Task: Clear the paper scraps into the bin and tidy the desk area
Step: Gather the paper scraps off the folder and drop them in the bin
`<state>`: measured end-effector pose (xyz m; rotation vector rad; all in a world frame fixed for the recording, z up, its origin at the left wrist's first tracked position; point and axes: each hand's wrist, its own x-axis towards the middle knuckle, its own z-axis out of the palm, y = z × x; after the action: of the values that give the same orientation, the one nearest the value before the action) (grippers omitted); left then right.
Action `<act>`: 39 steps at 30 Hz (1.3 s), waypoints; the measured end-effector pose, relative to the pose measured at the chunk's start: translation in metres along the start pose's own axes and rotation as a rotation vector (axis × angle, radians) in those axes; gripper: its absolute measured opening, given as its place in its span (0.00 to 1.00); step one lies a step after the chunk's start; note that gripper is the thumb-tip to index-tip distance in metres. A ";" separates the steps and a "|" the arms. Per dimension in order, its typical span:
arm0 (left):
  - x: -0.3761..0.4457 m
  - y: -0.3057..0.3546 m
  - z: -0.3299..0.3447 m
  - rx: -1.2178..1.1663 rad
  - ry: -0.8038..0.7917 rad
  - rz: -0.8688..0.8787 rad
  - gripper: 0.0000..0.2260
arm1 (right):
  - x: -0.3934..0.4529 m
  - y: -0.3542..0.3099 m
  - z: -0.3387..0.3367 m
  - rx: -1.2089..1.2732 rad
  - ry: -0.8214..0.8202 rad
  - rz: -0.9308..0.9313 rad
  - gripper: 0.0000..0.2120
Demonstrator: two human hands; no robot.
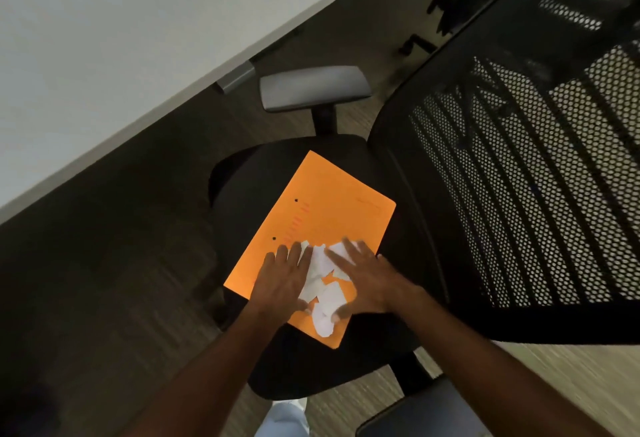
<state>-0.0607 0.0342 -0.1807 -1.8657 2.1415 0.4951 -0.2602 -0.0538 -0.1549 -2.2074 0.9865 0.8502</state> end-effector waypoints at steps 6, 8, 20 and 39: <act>-0.003 0.009 -0.003 -0.120 0.000 -0.016 0.42 | -0.009 -0.034 0.038 -0.081 0.127 0.058 0.65; -0.002 0.007 -0.005 -0.117 -0.005 -0.014 0.34 | -0.006 -0.043 0.043 -0.077 0.171 0.102 0.63; -0.005 0.002 -0.005 -0.148 0.023 0.018 0.10 | 0.009 -0.053 0.040 0.148 0.525 0.138 0.21; -0.008 -0.065 0.009 -1.200 0.148 -0.452 0.12 | 0.029 -0.047 0.022 1.241 0.761 0.358 0.05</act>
<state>0.0046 0.0371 -0.1909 -2.8811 1.4072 1.8262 -0.2148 -0.0238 -0.1795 -1.1950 1.6535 -0.5194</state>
